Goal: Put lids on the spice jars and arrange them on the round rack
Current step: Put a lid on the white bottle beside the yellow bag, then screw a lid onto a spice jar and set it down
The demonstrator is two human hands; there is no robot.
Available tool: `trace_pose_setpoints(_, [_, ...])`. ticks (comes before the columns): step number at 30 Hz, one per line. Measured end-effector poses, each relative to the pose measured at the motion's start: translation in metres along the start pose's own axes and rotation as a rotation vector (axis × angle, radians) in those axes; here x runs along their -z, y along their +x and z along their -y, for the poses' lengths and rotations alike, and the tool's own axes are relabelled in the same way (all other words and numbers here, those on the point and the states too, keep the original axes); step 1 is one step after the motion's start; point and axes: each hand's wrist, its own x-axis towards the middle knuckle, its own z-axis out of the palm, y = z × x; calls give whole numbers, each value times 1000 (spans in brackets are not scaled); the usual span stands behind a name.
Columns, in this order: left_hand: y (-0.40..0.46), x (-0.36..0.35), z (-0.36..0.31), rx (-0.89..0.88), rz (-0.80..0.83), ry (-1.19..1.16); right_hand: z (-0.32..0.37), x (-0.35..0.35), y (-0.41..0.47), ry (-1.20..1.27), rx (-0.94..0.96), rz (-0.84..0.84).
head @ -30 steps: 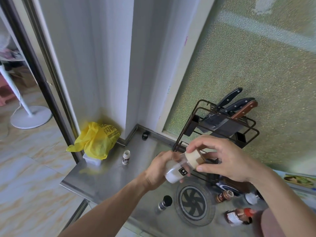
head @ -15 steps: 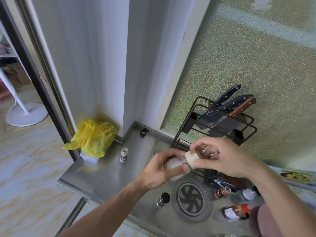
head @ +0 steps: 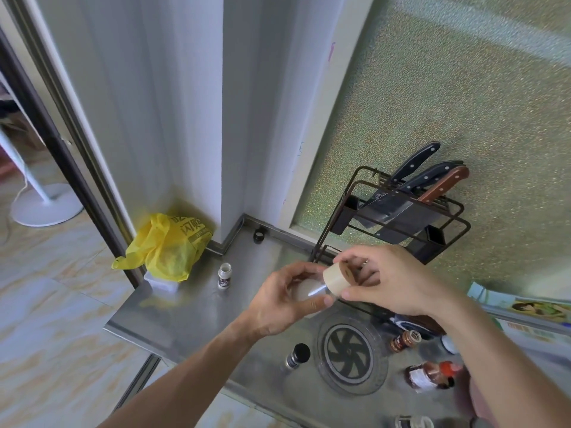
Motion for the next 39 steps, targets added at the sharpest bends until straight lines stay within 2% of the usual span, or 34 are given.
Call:
trace_pose_setpoints(7, [12,42,2,-102,-94,275,18,-28,42,-13,56,-212])
trace_pose_setpoints(12, [15,81,24,-91,-222,580,35,-88,90,-87,146,-307])
trace_pose_setpoints(16, [0,110,86,98,-257,730,19,-152,110,-57,69,-133])
trace_pose_setpoints(24, [-30,123,200,392,-246,822,-69,-246,126,-297,-196,200])
trace_pose_setpoints(29, [-25,120,236,461,-213,763,-97,-271,147,-430,-214,267])
trace_pose_setpoints(34, [-17,118,236,534,-148,807,-110,-283,170,-492,-251,314])
trace_pose_setpoints(36, [-6,117,227,535,-223,843,-112,-285,176,-492,-270,329])
trace_pose_setpoints(39, [24,118,218,401,-336,907,-114,-288,180,-486,-274,347])
